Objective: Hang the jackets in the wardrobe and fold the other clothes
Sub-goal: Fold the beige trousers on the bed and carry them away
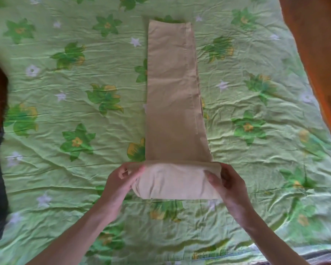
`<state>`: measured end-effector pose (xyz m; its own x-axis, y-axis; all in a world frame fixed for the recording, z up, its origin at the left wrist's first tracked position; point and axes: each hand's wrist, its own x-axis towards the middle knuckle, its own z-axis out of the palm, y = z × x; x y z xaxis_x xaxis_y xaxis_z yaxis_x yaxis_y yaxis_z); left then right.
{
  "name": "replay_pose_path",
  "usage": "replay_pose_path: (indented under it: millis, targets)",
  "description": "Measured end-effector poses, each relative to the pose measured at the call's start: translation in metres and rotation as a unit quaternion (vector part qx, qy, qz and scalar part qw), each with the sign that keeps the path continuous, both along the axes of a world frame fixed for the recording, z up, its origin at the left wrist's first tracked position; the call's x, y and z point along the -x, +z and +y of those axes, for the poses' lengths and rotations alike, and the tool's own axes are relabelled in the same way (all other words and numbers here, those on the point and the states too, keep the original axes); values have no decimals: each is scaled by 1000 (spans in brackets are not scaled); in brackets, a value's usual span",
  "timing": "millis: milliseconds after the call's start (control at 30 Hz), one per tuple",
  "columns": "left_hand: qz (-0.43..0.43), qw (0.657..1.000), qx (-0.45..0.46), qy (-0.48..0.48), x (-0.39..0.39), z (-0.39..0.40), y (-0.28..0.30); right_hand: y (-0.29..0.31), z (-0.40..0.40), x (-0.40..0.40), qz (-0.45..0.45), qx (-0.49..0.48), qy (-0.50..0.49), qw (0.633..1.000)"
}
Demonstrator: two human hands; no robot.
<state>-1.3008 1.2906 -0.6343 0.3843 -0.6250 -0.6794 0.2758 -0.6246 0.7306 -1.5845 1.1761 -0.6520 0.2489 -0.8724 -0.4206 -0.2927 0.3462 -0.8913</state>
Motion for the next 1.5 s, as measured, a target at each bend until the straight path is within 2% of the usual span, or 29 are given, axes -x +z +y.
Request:
replay_pose_path:
  millis: [67,133,267,367,467,500,567,633,667,767,833,900,967,1100,1267,1433,1500]
  targets:
    - [50,998,4,40,7,-4,-12,-11,0,-6,46,51,54,996]
    - [36,999,8,40,16,-11,-22,-24,-7,-10,118,110,75,984]
    - [-75,995,52,29,28,-23,-42,-43,-31,-24,207,215,55,953]
    - [-197,980,17,10,26,-35,-60,-58,-45,-34,264,214,35,940]
    - [-289,956,-43,-26,28,-49,-68,-62,-50,-43,300,167,-3,939]
    - [-321,943,-74,-41,29,-51,-69,-61,-49,-45,313,165,-17,935]
    - [-426,898,-95,-56,35,-49,-68,-59,-44,-46,360,242,-9,901]
    - [-531,843,-26,-87,45,-44,-64,-56,-37,-46,374,351,48,857]
    - [-562,817,19,-129,50,-42,-64,-56,-34,-46,354,403,113,837]
    - [-575,767,75,-275,58,-35,-78,-64,-30,-39,322,469,317,759]
    - [-579,735,79,-343,50,-29,-91,-74,-30,-30,354,447,359,739]
    - [-583,705,98,-392,34,-25,-103,-82,-32,-26,376,421,376,735]
    - [-580,690,123,-415,20,-26,-112,-89,-35,-28,386,405,385,734]
    - [-571,696,137,-413,14,-30,-118,-97,-39,-31,386,385,387,744]
    - [-576,686,81,-437,25,-30,-103,-94,-40,-30,380,376,399,745]
    - [-589,665,77,-453,34,-13,-87,-82,-38,-27,337,404,388,756]
    - [-586,660,73,-465,37,-4,-85,-79,-33,-17,318,437,395,743]
